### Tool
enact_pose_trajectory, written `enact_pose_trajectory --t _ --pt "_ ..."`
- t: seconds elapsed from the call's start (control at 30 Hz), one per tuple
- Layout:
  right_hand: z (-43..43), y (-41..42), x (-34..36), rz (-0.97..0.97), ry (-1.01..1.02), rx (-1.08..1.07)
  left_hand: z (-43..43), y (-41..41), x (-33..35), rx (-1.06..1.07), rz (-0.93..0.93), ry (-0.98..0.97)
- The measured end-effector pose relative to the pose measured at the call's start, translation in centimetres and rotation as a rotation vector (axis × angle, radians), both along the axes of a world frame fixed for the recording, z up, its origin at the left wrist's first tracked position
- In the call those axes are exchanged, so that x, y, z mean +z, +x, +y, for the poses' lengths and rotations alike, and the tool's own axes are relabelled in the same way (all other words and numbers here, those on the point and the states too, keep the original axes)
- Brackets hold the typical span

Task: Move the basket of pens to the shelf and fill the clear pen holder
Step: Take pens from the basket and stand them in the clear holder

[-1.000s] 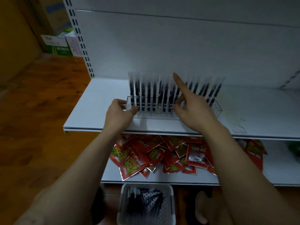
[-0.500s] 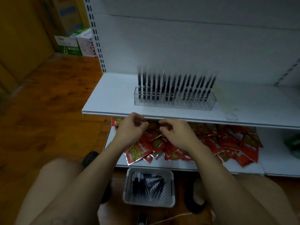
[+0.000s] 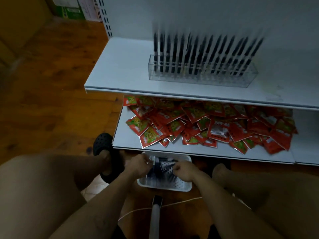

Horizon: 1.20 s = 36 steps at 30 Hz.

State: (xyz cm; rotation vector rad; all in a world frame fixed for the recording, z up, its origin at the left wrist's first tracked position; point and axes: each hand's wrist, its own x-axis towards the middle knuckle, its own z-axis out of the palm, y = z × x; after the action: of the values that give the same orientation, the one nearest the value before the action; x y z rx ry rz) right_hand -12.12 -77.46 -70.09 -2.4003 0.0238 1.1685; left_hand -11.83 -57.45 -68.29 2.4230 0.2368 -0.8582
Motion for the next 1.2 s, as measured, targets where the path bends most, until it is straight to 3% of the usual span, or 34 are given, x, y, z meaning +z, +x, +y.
enact_pose_trajectory --t 0.17,0.4,0.67,0.83,1.07,1.2 --pt "2.3 -0.6 -5.1 0.131 0.005 0.019 -1.2 -0.7 -4.1 0.110 0.117 -0.101" --pt "3.6 -1.8 -12.5 0.271 -0.006 -0.024 -0.6 0.0 -8.7 0.432 0.282 -0.242" --pt "4.1 -0.8 -15.3 0.308 0.008 -0.058 -1.0 0.8 -11.5 0.501 0.349 -0.311" --pt "4.2 -0.2 -15.1 0.231 -0.009 -0.131 -1.1 1.4 -11.4 0.543 0.336 -0.319" --pt "2.5 -0.2 -10.1 -0.030 0.065 -0.221 -1.9 2.8 -8.0 0.451 0.247 -0.270" --pt "1.5 0.2 -6.8 -0.058 0.110 -0.476 -2.3 4.1 -3.7 0.319 0.140 -0.285"
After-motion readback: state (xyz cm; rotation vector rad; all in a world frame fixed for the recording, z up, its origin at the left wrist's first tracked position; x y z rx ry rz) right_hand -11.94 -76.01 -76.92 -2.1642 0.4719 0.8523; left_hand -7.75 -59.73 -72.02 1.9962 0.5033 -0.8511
